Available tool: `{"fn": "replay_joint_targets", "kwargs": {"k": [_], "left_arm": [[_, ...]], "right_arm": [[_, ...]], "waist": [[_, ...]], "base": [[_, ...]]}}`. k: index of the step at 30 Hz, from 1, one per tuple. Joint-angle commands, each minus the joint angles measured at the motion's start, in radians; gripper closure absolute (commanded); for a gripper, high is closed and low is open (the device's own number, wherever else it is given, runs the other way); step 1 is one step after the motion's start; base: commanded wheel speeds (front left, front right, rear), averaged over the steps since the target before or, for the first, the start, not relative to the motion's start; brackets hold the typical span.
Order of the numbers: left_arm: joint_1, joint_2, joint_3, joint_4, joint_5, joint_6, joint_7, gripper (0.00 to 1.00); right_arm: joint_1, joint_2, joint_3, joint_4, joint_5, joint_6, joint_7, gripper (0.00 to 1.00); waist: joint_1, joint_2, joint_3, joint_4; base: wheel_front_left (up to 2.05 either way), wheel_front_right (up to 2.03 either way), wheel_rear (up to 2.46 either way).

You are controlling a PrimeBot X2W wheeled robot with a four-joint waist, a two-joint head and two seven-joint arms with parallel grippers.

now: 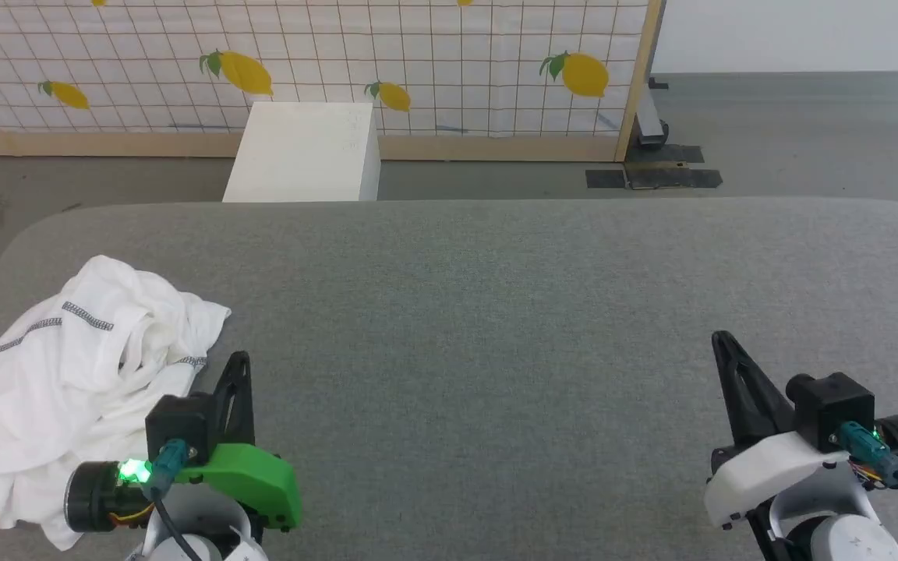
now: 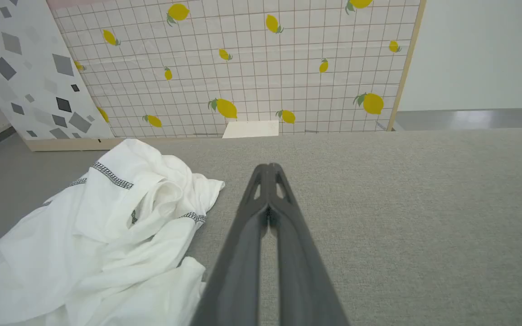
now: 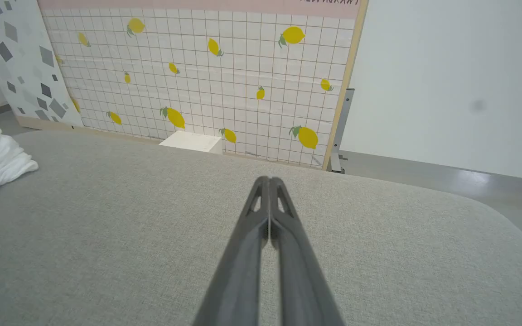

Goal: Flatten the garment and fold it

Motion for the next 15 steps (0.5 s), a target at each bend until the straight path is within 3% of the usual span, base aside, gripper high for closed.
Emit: {"fn": "replay_joint_targets", "kwargs": {"k": [1, 6, 7, 15], "left_arm": [[0.011, -0.004, 0.004, -0.003, 0.01, 0.007, 0.001, 1.0], [0.011, -0.004, 0.004, -0.003, 0.01, 0.007, 0.001, 1.0], [0.0, 0.0, -0.003, 0.0, -0.001, 0.0, 0.0, 0.0], [-0.001, 0.0, -0.013, 0.013, -0.019, 0.004, -0.014, 0.0]], "right_arm": [[0.014, 0.001, 0.0, -0.005, -0.006, -0.002, 0.0, 1.0], [0.014, 0.001, 0.0, -0.005, -0.006, -0.002, 0.0, 1.0], [0.0, 0.0, 0.0, 0.001, 0.0, 0.0, 0.0, 0.0], [0.005, 0.0, -0.007, 0.01, 0.021, 0.0, -0.014, 0.0]], "waist": [[0.0, 0.0, 0.0, 0.0], [0.0, 0.0, 0.0, 0.0], [0.0, 0.0, 0.0, 0.0], [0.0, 0.0, 0.0, 0.0]], "base": [[0.0, 0.0, 0.0], [0.0, 0.0, 0.0], [0.0, 0.0, 0.0], [0.0, 0.0, 0.0]]}}
